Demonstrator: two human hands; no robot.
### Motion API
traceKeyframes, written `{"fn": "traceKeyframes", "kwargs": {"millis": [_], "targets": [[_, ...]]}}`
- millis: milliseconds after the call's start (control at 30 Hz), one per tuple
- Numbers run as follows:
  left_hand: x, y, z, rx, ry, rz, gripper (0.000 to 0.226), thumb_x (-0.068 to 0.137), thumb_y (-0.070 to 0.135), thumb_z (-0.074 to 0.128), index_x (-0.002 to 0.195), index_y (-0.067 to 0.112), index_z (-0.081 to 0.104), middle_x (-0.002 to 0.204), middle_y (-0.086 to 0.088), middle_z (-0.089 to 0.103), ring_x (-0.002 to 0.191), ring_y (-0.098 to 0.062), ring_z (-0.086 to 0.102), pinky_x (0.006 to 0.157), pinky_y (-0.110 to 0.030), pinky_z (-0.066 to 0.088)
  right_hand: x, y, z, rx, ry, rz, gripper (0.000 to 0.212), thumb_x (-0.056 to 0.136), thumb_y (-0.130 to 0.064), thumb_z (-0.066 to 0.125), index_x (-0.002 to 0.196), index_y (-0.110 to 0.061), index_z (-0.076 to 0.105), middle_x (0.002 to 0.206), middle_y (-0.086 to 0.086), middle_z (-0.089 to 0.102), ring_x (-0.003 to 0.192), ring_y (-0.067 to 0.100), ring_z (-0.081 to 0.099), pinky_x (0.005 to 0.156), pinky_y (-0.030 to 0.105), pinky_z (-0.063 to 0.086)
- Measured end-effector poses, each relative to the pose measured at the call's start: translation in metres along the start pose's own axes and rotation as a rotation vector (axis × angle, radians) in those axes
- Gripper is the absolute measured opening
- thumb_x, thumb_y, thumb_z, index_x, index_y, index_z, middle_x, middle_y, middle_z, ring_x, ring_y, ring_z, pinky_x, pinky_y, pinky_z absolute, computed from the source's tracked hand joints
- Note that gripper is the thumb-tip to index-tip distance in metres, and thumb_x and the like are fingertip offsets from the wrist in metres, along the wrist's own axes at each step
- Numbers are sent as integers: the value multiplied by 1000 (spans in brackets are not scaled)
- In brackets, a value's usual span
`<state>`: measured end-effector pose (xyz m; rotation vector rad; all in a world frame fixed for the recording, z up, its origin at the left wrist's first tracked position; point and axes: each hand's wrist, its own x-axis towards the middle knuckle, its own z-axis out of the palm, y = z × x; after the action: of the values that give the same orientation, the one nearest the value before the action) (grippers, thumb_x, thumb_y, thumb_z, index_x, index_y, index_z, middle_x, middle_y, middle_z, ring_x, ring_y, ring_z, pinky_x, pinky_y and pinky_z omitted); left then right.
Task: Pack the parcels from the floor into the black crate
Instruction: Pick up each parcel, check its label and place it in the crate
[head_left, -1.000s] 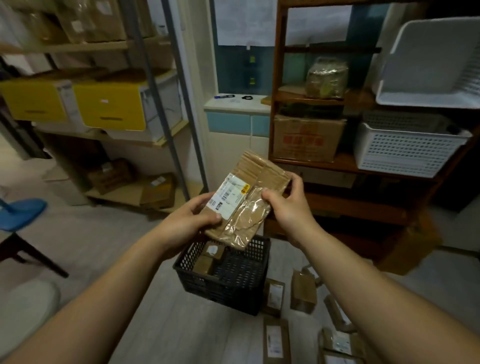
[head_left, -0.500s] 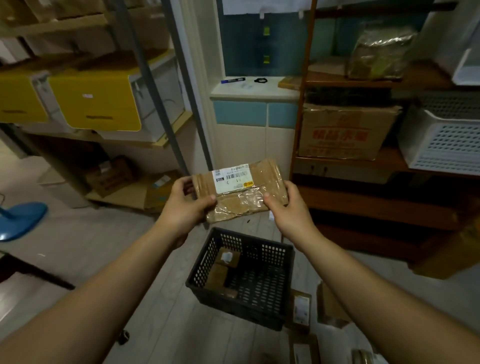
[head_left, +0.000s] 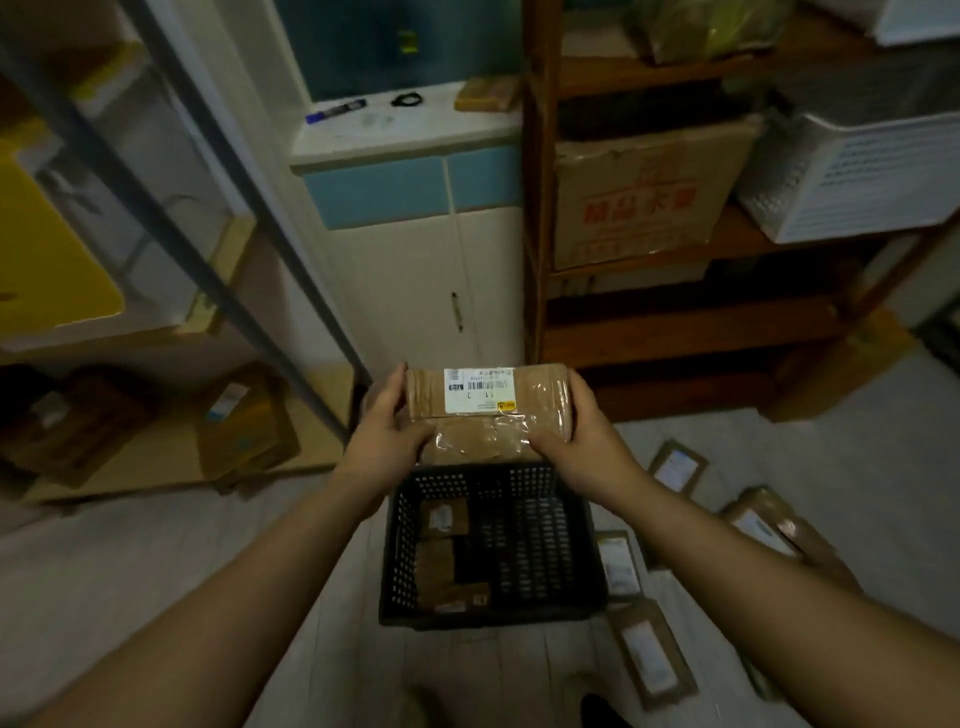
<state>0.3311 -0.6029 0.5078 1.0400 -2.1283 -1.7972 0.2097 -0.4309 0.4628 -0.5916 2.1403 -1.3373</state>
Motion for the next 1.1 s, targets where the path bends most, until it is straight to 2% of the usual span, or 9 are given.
{"fn": "traceKeyframes", "kwargs": {"millis": [133, 200, 300, 500, 667, 767, 833, 967, 1100], "targets": [[39, -34, -13, 121, -131, 33, 68, 88, 8, 57, 146, 24, 24, 130, 1, 51, 111, -10, 53, 102, -47, 44, 10, 15, 29, -16, 22, 77, 62, 86, -28, 65, 133, -48, 29, 128, -15, 55, 118, 8, 53, 100, 39, 46], [56, -58, -14, 134, -162, 56, 45, 88, 7, 58, 124, 30, 44, 112, 6, 58, 95, 6, 59, 97, -43, 48, 24, 37, 47, -48, 43, 127, 75, 86, -30, 65, 143, -44, 19, 135, -9, 50, 124, 12, 49, 103, 42, 44], [83, -112, -7, 101, -193, -3, 65, 85, 14, 66, 137, 28, 29, 115, 9, 50, 102, -4, 55, 82, -31, 53, 53, 91, 75, -82, 51, 195, 84, 80, -38, 65, 145, -45, 14, 136, -1, 48, 122, 19, 51, 101, 49, 45], [153, -277, 33, 201, -262, 13, 55, 75, 25, 75, 120, 40, 47, 118, 17, 57, 110, 1, 56, 93, -27, 50, 110, 243, 143, -155, 54, 222, 79, 88, -24, 63, 147, -41, 15, 137, 0, 43, 122, 18, 48, 101, 42, 43], [217, -434, 72, 358, -300, 13, 67, 82, 18, 69, 128, 48, 31, 116, 32, 45, 107, 15, 46, 96, -13, 42, 155, 399, 203, -280, 69, 197, 79, 92, -22, 59, 151, -37, 9, 144, 9, 37, 125, 24, 46, 104, 33, 38], [254, -525, 92, 566, -290, -2, 88, 81, 25, 70, 148, 33, 14, 146, 5, 34, 135, -13, 33, 114, -32, 28, 183, 476, 231, -411, 3, 194, 60, 97, -24, 51, 149, -34, 24, 141, 16, 38, 122, 29, 47, 102, 27, 35], [278, -565, 106, 702, -298, -11, 87, 83, 29, 68, 150, 26, 11, 148, 0, 33, 136, -20, 30, 114, -28, 21, 202, 516, 245, -458, -3, 212, 52, 99, -27, 46, 148, -33, 29, 143, 17, 37, 123, 30, 46, 102, 26, 34], [326, -619, 128, 890, -257, 37, 58, 81, 41, 67, 131, 24, 43, 128, 2, 52, 117, -16, 49, 94, -19, 30, 237, 572, 265, -512, -3, 211, 49, 100, -31, 43, 147, -33, 31, 145, 18, 33, 126, 31, 44, 104, 26, 34], [361, -662, 135, 945, -269, 65, 63, 77, 47, 67, 132, 26, 43, 139, -3, 45, 129, -23, 42, 107, -42, 36, 268, 604, 281, -552, -5, 186, 51, 98, -33, 44, 147, -35, 30, 144, 18, 36, 125, 33, 45, 104, 32, 36]]}}
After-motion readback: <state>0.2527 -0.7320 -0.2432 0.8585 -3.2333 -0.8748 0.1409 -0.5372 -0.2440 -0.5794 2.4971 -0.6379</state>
